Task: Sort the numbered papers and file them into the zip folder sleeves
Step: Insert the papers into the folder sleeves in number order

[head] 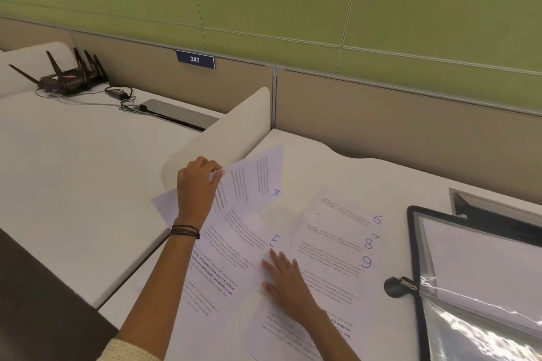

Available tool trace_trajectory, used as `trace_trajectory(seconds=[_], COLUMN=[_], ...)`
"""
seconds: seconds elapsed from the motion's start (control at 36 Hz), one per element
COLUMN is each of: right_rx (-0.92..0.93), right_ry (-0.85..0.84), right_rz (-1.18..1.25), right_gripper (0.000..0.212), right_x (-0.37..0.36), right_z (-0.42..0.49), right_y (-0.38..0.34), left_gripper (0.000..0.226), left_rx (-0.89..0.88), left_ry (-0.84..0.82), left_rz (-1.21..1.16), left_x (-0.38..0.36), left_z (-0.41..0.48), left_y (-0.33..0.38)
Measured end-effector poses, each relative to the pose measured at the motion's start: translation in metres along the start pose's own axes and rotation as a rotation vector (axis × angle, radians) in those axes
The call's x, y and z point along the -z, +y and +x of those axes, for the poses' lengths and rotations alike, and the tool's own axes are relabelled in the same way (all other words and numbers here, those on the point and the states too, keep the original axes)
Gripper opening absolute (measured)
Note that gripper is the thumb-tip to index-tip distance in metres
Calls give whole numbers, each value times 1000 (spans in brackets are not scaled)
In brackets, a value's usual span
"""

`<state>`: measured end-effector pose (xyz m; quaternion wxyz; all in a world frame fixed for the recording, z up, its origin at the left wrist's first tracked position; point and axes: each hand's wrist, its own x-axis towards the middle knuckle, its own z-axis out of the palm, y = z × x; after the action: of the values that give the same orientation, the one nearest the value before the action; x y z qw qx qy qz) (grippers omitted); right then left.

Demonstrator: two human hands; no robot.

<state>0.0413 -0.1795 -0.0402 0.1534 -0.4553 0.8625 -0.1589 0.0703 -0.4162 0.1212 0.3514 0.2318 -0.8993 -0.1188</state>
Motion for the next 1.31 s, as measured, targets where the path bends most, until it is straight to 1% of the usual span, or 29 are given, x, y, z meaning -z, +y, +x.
trace_trajectory(seconds=[0.06,0.08,0.14,0.17,0.31,0.39,0.56,0.61,0.67,0.72,0.75,0.83,0.89,0.97,1.14,1.17,1.22,1.25,1.28,1.31], right_rx=[-11,-26,-58,-68,-143,-174,-258,-304,-346,-386,-409,-496,-549,-587,-599,-594,-585,-581,-576,-569], right_ry=[144,166,183,224,388,481,644,667,668,662,658,652,664,702,758,763,773,782,789,789], right_rz=[-12,23,119,159,295,354,502,578,660,759,813,991,1077,1149,1257,1282,1320,1325,1323,1319], right_gripper=[91,89,93,93,79,56,48,45,34,26,25,32,41,55,70,79,106,113,112,102], right_x=[9,13,21,25,59,79,110,119,126,128,129,128,128,129,130,131,132,133,134,136], right_z=[-2,-4,-10,-13,-30,-41,-66,-76,-86,-96,-102,-118,-128,-144,-176,-182,-194,-200,-206,-212], right_y=[2,5,10,14,29,38,54,58,65,74,78,85,91,100,119,122,128,131,134,136], left_gripper=[8,8,9,10,11,12,13,13,14,15,16,16,13,11,9,10,8,8,9,10], left_rx=[-53,-75,-119,-141,-215,-239,-220,-217,-206,-182,-161,-93,-86,-100,-101,-97,-88,-85,-84,-86], left_ry=[37,53,81,95,122,101,70,47,10,-49,-87,-183,-219,-272,-358,-366,-381,-390,-400,-406], left_rz=[2,-1,-12,-18,-61,-113,-281,-341,-419,-529,-587,-712,-742,-757,-813,-822,-850,-867,-879,-882], left_x=[7,10,15,18,27,26,24,23,20,15,12,3,-3,-11,-16,-16,-17,-18,-19,-20], left_z=[6,8,12,14,17,16,5,2,-1,-7,-10,-22,-28,-37,-60,-64,-72,-76,-79,-82], left_y=[15,22,37,44,75,92,129,141,152,160,164,178,188,203,234,239,248,252,257,262])
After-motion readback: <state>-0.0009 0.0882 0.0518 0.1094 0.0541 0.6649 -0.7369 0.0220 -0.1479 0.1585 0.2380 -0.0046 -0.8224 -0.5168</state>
